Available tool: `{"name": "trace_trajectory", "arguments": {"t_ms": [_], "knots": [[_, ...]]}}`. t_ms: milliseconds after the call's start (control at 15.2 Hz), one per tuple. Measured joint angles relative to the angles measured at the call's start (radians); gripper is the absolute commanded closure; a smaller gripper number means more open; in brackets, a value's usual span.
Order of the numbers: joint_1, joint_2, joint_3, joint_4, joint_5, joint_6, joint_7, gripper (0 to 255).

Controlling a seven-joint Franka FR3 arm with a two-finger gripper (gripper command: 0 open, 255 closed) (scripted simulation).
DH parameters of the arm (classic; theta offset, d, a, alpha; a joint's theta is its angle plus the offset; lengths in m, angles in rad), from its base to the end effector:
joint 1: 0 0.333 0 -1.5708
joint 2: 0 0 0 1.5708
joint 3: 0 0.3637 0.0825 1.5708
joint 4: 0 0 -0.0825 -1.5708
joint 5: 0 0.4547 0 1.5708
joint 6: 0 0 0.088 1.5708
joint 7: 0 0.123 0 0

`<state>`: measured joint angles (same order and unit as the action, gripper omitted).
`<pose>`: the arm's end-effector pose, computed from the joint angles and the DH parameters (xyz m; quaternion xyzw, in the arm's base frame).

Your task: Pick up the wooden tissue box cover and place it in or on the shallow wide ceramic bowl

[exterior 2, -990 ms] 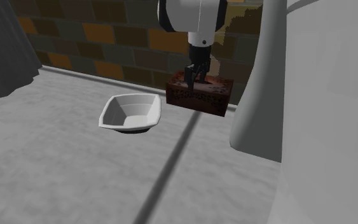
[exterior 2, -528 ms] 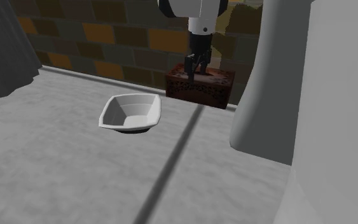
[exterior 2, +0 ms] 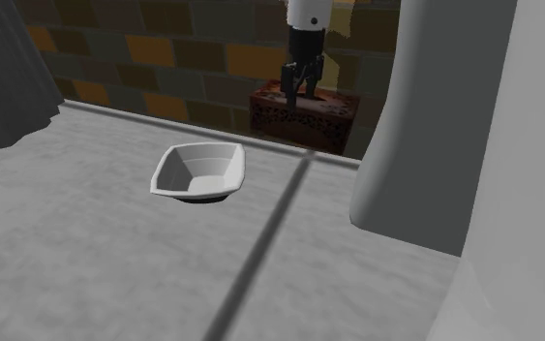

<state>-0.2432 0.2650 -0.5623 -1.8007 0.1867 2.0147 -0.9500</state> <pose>0.5065 -0.4744 0.4174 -0.9991 -0.0393 -0.0088 0.0113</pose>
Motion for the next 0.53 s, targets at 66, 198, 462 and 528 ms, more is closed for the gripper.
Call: {"name": "trace_trajectory", "arguments": {"t_ms": [66, 198, 462, 528], "knots": [[0.002, -0.011, -0.002, -0.001, -0.007, -0.008, 0.003, 255], [0.002, -0.017, -0.004, 0.019, -0.012, -0.033, 0.006, 255], [0.01, -0.033, -0.005, 0.048, -0.024, -0.075, 0.023, 255], [0.024, -0.045, 0.001, 0.042, -0.031, -0.076, 0.044, 255]]}}
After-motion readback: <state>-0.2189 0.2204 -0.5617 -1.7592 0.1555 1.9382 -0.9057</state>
